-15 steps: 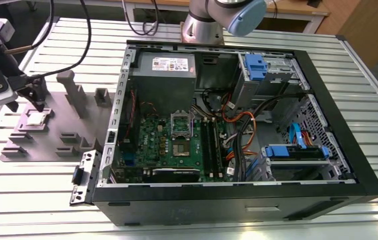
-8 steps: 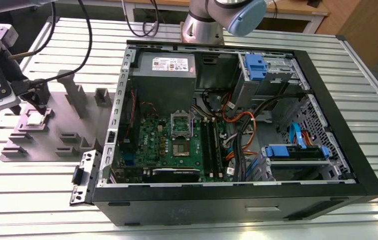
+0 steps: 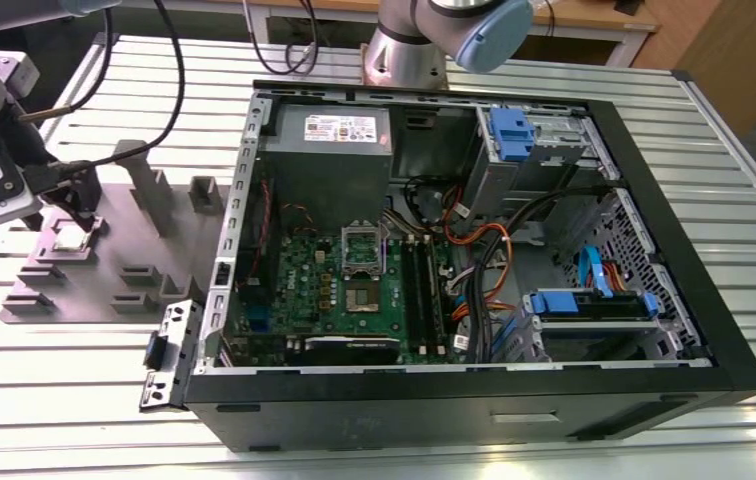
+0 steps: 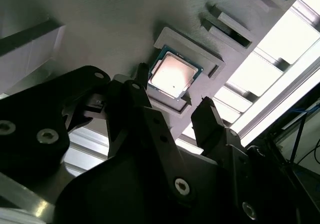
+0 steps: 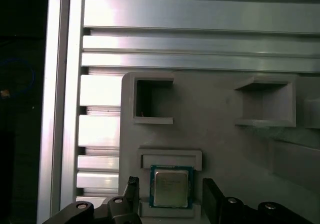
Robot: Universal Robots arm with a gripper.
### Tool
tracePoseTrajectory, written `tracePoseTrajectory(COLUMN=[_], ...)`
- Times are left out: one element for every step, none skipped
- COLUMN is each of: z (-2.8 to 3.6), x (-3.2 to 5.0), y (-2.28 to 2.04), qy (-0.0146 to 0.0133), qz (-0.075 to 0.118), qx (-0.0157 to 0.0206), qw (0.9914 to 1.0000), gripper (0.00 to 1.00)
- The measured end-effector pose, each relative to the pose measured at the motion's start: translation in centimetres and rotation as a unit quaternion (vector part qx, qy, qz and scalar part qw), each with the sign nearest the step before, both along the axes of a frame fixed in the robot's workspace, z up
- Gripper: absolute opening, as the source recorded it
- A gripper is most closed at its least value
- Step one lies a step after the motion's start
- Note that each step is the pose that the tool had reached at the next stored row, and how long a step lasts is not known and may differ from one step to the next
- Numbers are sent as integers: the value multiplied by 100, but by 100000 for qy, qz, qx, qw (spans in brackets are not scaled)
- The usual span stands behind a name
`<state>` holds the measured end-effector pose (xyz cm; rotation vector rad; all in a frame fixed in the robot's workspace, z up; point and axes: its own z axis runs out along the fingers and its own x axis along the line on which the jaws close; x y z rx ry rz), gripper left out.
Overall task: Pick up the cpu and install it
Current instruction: 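Pick up the cpu and move it towards the insertion slot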
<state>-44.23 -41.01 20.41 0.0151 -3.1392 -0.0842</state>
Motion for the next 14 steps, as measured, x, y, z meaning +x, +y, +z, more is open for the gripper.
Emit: tracePoseTrajectory(z=[-1, -6, -14, -23, -37, -53, -70, -88, -106, -124, -141, -159, -174, -189], x=[0, 0, 1, 0, 0, 0, 0, 0, 0, 0, 0, 0, -1, 0], y=[0, 0, 0, 0, 0, 0, 0, 0, 0, 0, 0, 0, 0, 0], qy=[0, -11, -24, -11, -2, -3, 4, 5, 7, 23, 44, 60, 78, 96], qz=[-1, 0, 1, -1, 0, 1, 1, -1, -1, -7, -33, -49, -66, -78], qx=[-3, 5, 12, 6, 0, -1, -3, -1, 0, 2, -3, -1, -2, -1], qw=[100000, 100000, 100000, 100000, 100000, 100000, 100000, 100000, 100000, 100000, 100000, 100000, 100000, 100000], gripper=[62, 62, 68, 68, 68, 68, 68, 68, 68, 68, 68, 68, 68, 68])
